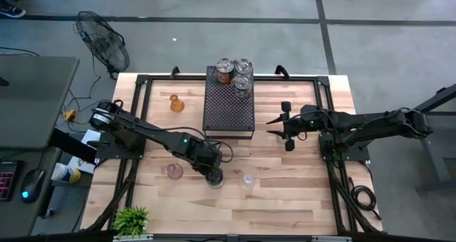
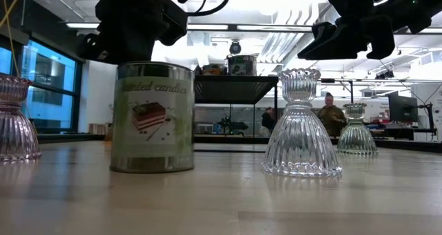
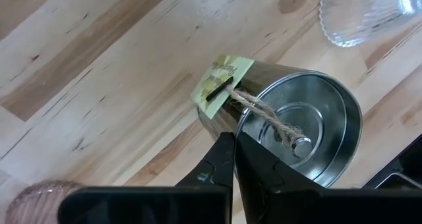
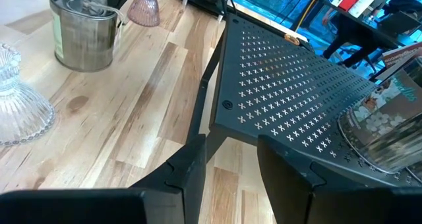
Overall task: Pick & Place candle stick holders
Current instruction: Align the silver scented candle with the silver scented candle on the black shelf
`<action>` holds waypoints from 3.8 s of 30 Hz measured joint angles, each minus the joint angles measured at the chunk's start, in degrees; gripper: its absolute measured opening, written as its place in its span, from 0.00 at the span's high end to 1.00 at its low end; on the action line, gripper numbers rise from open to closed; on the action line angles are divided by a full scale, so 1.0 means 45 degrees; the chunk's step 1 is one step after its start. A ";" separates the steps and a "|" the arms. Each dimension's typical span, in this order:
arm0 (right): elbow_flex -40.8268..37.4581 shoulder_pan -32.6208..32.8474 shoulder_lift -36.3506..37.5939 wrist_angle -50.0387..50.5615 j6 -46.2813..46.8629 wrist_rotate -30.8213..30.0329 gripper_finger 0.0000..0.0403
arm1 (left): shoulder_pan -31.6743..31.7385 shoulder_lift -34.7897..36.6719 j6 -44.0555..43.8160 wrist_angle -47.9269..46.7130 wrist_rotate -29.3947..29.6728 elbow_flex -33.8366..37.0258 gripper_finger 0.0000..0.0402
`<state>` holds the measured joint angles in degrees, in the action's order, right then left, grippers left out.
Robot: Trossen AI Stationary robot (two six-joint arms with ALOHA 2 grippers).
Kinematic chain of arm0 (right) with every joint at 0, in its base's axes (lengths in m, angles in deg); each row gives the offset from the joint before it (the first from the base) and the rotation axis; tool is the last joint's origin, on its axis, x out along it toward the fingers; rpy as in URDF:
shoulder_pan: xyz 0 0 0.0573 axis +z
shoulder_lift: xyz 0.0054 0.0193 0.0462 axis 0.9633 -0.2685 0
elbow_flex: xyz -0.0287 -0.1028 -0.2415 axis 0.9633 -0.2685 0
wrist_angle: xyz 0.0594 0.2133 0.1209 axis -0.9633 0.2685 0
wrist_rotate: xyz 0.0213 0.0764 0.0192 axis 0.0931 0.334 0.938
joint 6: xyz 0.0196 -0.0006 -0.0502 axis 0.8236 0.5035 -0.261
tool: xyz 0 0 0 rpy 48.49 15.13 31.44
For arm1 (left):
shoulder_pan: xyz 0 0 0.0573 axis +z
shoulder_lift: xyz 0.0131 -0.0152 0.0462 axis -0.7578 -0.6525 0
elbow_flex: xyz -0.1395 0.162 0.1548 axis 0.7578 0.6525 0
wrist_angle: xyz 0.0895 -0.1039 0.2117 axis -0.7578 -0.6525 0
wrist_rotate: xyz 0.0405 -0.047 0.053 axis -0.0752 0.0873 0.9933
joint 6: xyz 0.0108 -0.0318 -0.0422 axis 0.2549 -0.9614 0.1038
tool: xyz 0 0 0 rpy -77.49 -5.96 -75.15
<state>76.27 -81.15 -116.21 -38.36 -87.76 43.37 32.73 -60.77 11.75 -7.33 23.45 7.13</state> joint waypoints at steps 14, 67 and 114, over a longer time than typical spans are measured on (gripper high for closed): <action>0.0000 0.0004 0.0000 -0.0002 0.0018 0.0002 0.68 | 0.0000 -0.0073 -0.0182 -0.0205 0.0482 -0.0841 1.00; 0.0001 0.0001 0.0000 -0.0067 0.0018 0.0604 0.68 | 0.6921 0.0005 0.8089 -0.6734 0.0612 -0.8194 1.00; 0.0003 0.0002 0.0000 -0.0186 -0.0070 0.0555 0.68 | 1.0343 -0.1396 1.1174 -0.4803 0.0020 -0.8199 1.00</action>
<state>76.28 -81.14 -116.21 -39.20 -88.08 45.87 79.27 -67.05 62.03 -28.94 23.54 -29.77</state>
